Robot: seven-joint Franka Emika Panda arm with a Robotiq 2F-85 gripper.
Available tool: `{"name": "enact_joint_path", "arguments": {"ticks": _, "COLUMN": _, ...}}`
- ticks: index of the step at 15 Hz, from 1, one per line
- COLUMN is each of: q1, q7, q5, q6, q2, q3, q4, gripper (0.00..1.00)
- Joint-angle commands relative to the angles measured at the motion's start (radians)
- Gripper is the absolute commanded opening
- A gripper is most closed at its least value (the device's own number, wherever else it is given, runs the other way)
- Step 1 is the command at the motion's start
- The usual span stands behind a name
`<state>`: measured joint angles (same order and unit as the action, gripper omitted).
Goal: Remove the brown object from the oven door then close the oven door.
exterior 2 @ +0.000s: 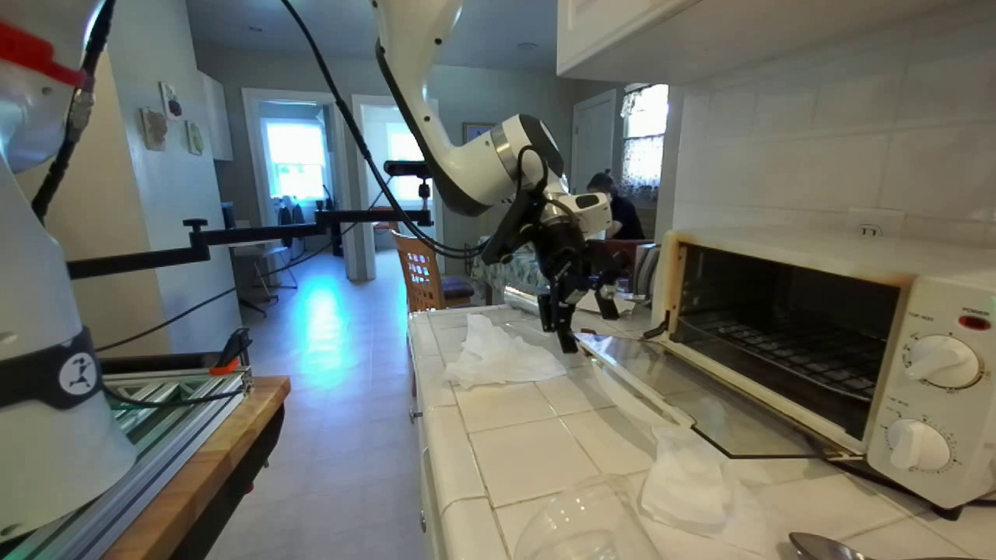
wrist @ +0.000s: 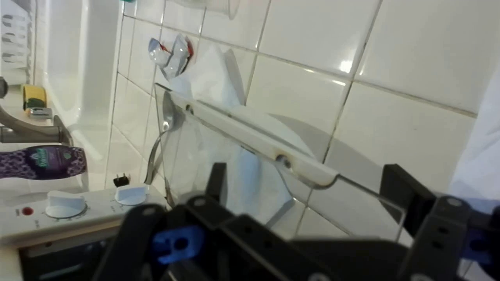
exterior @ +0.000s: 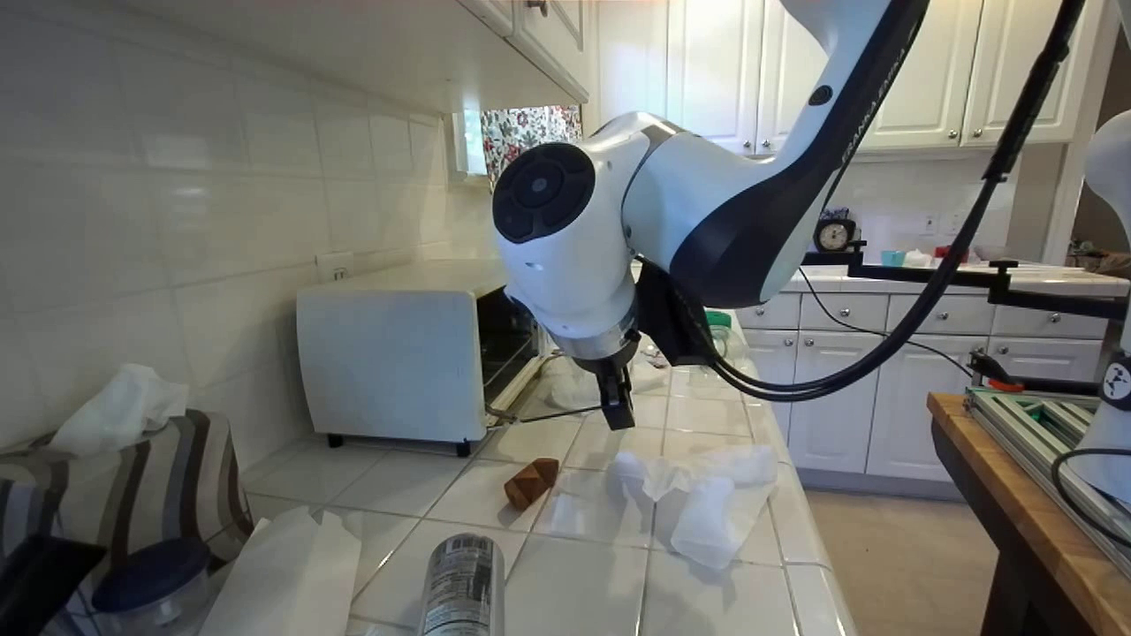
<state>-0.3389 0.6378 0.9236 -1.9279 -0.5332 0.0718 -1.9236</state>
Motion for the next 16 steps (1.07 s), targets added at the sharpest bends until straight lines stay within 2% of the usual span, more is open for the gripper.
{"name": "enact_joint_path", "arguments": {"ticks": 1, "q1": -0.001, "q7": 0.023, "q5": 0.036, "q6": 0.030, "q2": 0.055, "q3": 0.007, "q4": -0.053, "gripper": 1.00}}
{"name": "enact_joint_path", "arguments": {"ticks": 9, "q1": 0.009, "q7": 0.020, "q5": 0.074, "q6": 0.117, "q2": 0.112, "q3": 0.024, "q4": -0.080, "gripper": 1.00}}
{"name": "enact_joint_path", "arguments": {"ticks": 16, "q1": 0.015, "q7": -0.008, "q5": 0.091, "q6": 0.090, "q2": 0.104, "q3": 0.050, "q4": -0.101, "gripper": 1.00}}
